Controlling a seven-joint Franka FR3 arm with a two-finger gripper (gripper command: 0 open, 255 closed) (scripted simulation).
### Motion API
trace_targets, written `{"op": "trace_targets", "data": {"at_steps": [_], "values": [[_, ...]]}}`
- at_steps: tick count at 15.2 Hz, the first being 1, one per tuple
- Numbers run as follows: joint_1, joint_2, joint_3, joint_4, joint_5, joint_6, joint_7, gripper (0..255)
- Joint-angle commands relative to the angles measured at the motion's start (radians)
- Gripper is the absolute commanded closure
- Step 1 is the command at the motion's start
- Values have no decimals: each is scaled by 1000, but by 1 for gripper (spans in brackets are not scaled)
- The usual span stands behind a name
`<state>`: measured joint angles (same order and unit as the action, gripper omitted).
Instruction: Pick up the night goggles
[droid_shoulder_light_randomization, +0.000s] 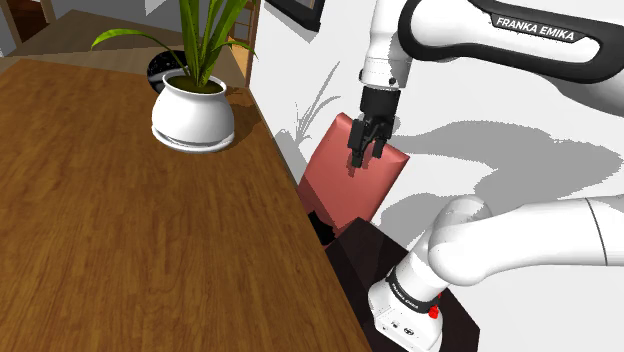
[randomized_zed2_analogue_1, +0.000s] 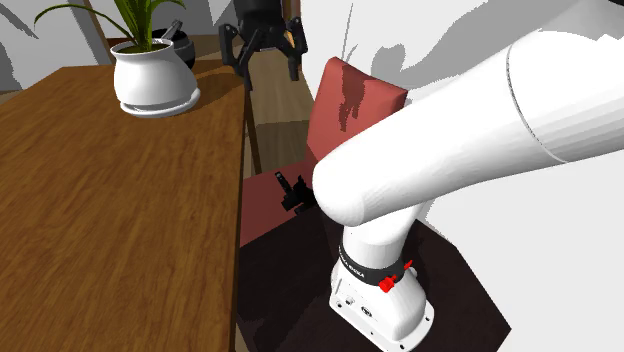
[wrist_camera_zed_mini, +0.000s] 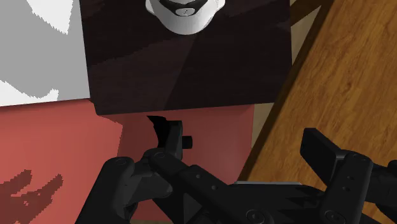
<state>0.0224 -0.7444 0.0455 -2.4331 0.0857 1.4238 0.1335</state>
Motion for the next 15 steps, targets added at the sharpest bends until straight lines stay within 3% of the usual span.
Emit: {"op": "trace_targets", "data": {"at_steps": [1, 8, 15], "values": [[0, 0, 0, 0, 0, 0, 0, 0], [-43, 7, -25, -221, -25, 293, -6, 0], [-92, 124, -56, -377, -48, 633, -14, 0]]}}
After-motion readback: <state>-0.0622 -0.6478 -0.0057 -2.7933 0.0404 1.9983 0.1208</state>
